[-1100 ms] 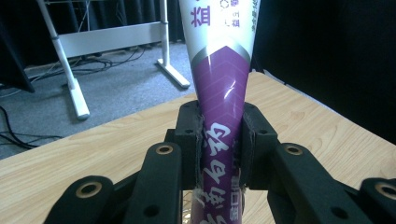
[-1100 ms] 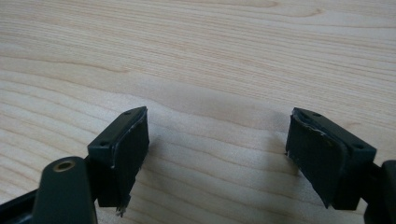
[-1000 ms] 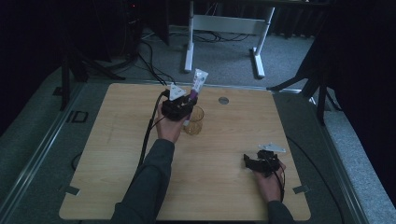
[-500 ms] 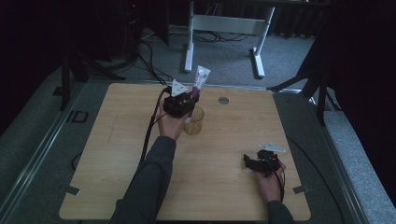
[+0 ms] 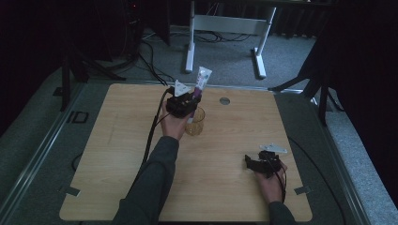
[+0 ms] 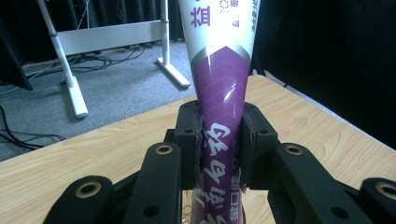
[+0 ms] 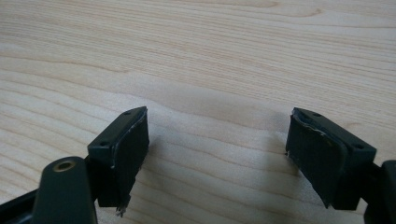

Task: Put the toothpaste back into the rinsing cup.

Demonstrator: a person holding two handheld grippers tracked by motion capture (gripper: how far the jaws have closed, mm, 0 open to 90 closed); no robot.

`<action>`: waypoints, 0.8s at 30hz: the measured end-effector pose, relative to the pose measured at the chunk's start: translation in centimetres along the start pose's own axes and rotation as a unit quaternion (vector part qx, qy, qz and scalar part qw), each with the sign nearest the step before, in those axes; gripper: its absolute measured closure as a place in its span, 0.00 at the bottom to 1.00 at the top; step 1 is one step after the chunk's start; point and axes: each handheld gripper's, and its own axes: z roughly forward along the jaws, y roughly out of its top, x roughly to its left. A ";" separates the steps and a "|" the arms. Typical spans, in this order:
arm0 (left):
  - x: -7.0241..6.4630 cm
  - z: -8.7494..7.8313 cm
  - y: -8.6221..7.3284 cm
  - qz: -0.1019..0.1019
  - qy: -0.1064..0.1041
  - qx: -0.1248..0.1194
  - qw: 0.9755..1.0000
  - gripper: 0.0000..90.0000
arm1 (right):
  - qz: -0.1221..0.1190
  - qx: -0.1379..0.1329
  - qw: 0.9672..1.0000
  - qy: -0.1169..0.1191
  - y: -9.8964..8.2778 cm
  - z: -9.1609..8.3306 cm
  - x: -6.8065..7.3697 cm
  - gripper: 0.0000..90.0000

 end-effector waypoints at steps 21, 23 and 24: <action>0.0 1.7 -0.3 -0.018 0.011 -0.009 1.000 0.80 | 0.000 0.000 1.000 0.000 0.0 0.0 0.0 0.24; 0.1 1.9 -0.5 -0.022 0.015 -0.006 1.000 0.80 | 0.000 0.000 1.000 0.000 0.0 0.0 0.0 0.24; 0.1 2.0 -0.5 -0.024 0.015 -0.006 1.000 0.80 | 0.000 0.000 1.000 0.000 0.0 0.0 0.0 0.24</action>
